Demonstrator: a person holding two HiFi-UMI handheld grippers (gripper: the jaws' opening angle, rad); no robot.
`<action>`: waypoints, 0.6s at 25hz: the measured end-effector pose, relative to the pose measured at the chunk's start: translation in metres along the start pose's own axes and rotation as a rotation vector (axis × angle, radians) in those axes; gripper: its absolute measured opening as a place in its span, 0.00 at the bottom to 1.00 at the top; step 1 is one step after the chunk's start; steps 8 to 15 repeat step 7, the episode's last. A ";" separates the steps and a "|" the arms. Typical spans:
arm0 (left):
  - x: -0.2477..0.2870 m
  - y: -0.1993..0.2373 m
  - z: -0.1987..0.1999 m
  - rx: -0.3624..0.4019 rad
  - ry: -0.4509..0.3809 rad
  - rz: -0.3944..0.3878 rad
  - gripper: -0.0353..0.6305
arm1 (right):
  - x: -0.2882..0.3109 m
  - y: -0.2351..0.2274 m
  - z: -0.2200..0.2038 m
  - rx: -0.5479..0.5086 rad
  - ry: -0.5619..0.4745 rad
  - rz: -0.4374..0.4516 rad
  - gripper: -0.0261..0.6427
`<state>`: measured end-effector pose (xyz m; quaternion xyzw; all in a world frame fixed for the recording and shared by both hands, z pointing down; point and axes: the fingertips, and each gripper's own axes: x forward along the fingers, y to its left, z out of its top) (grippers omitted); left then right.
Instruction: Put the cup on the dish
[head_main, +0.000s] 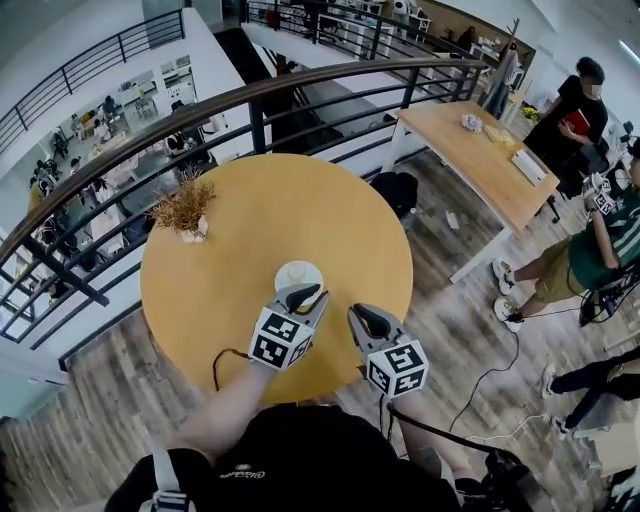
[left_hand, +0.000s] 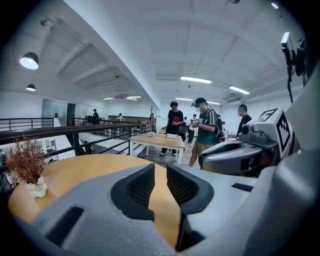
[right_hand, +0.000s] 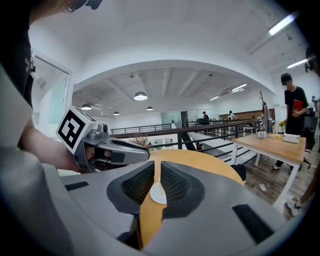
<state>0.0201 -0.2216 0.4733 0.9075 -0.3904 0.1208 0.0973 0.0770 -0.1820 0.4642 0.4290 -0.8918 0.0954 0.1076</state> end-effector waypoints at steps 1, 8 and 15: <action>0.000 0.001 -0.001 -0.001 0.002 0.000 0.18 | 0.001 0.001 0.000 0.001 0.003 -0.001 0.10; -0.003 0.005 -0.004 -0.011 0.010 0.002 0.18 | 0.003 0.002 -0.001 0.004 0.008 -0.014 0.09; -0.003 0.005 -0.004 -0.011 0.010 0.002 0.18 | 0.003 0.002 -0.001 0.004 0.008 -0.014 0.09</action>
